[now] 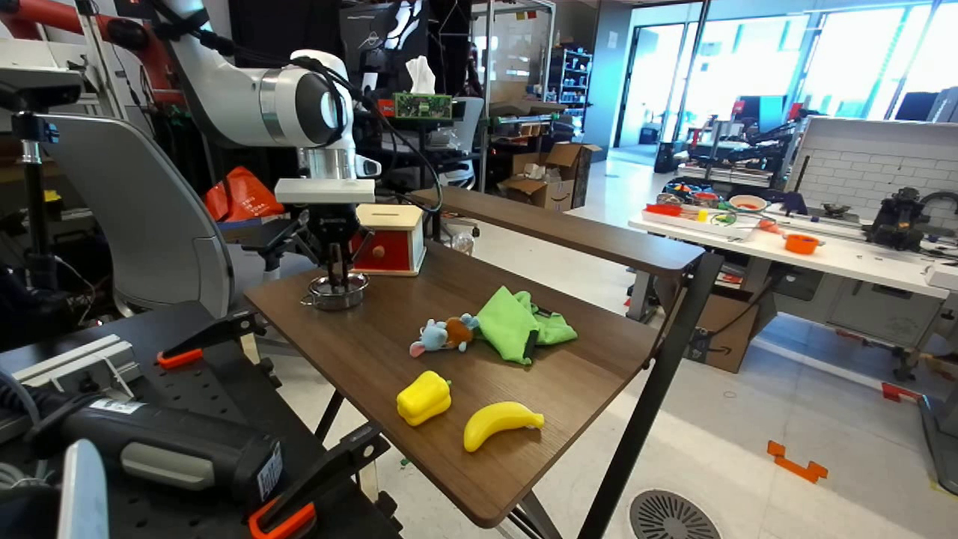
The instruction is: Pick up the lid from the table and put it on the pot.
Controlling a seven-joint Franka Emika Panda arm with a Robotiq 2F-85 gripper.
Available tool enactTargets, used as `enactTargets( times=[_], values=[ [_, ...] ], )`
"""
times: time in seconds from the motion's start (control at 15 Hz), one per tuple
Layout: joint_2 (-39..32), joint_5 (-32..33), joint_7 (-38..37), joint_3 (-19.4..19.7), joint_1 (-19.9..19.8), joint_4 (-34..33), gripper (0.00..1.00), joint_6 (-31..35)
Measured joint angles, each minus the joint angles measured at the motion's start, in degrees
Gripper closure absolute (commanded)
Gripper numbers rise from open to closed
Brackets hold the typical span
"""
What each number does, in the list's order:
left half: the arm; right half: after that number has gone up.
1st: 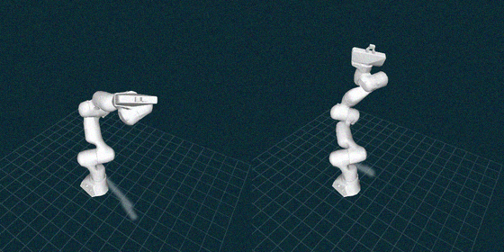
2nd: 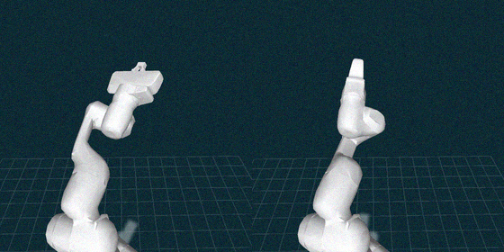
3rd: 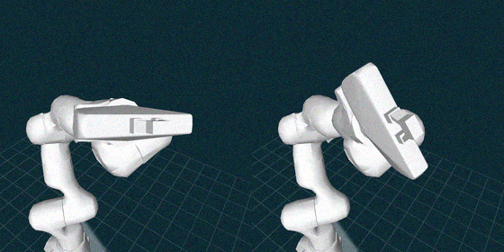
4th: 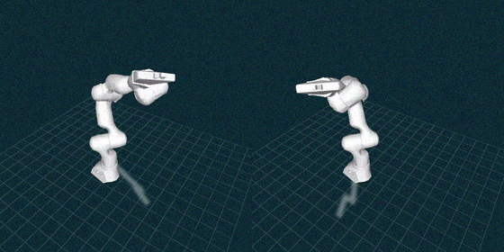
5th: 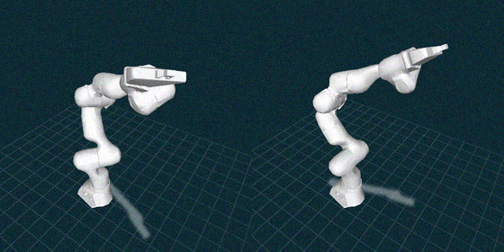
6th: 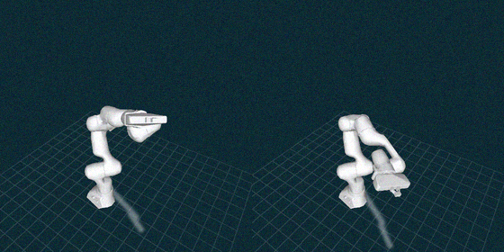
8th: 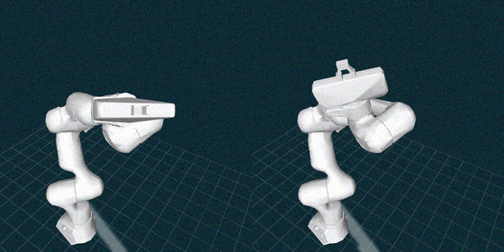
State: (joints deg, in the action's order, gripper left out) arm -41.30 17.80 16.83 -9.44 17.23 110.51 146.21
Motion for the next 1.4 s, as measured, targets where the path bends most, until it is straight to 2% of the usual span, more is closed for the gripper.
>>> enactTargets(
  times=[0.33,0.4,0.47,0.53,1.0,1.07,1.4],
  values=[
    [-0.9,0.0,1.2,-0.4,0.0,-1.1,0.95,0.0],
    [-1.0,0.0,1.5,-0.5,0.0,-1.3,0.9,0.0],
    [-1.1,0.0,1.6,-0.5,0.0,-1.5,0.55,0.0],
    [-1.2,0.0,1.7,-0.6,0.0,-1.6,0.54,0.0],
    [-1.5,0.0,1.7,-0.6,0.0,-1.8,0.05,-0.2],
    [-1.4,0.0,1.7,-0.6,-0.1,-1.8,0.0,-0.2],
    [1.0,0.0,0.6,-0.3,-0.3,-1.3,0.0,-0.2]
  ],
)
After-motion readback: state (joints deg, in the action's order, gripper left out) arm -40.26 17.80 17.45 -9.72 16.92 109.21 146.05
